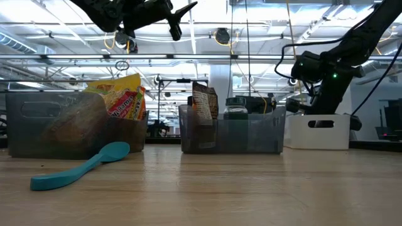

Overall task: Pick & Place Food Item
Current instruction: Put the blue spoon into the white bin, then put the blue noodle pack into the left black bin

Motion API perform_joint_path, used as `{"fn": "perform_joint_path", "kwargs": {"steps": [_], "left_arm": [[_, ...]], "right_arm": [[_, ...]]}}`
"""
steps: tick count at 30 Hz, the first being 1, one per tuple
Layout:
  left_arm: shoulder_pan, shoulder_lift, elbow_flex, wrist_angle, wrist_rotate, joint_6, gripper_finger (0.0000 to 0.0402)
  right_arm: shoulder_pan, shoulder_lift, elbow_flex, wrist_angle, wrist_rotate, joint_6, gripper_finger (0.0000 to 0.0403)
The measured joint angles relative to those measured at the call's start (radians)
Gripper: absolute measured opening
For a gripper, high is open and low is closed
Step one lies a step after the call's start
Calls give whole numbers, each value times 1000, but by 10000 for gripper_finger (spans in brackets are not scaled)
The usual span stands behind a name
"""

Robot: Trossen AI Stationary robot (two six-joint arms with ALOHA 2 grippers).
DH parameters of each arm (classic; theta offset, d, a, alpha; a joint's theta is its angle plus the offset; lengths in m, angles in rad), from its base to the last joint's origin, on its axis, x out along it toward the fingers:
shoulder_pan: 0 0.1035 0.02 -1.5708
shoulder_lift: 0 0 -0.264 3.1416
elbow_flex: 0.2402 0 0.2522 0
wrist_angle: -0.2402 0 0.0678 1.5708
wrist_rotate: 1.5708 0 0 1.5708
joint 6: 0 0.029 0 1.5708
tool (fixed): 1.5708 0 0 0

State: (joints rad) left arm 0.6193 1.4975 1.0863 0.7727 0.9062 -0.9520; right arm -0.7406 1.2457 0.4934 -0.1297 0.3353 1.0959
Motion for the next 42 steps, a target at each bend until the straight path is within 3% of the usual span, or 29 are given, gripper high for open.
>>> {"fn": "perform_joint_path", "kwargs": {"steps": [9, 23, 35, 39, 42], "left_arm": [[0, 0, 0, 0, -18, 0, 172], [0, 0, 0, 1, -18, -13, 172], [1, -3, 17, 69, 45, 10, 172], [8, -30, 89, 34, 116, 44, 172], [11, -59, 158, -79, 142, 114, 172]], "right_arm": [[0, 0, 0, -1, 3, -20, 10], [0, -28, 0, 38, -27, -103, 107], [18, -306, 0, 106, -184, -361, 106], [57, -400, 0, 267, -252, -396, 109], [100, -438, 0, 453, -265, -406, 109]]}}
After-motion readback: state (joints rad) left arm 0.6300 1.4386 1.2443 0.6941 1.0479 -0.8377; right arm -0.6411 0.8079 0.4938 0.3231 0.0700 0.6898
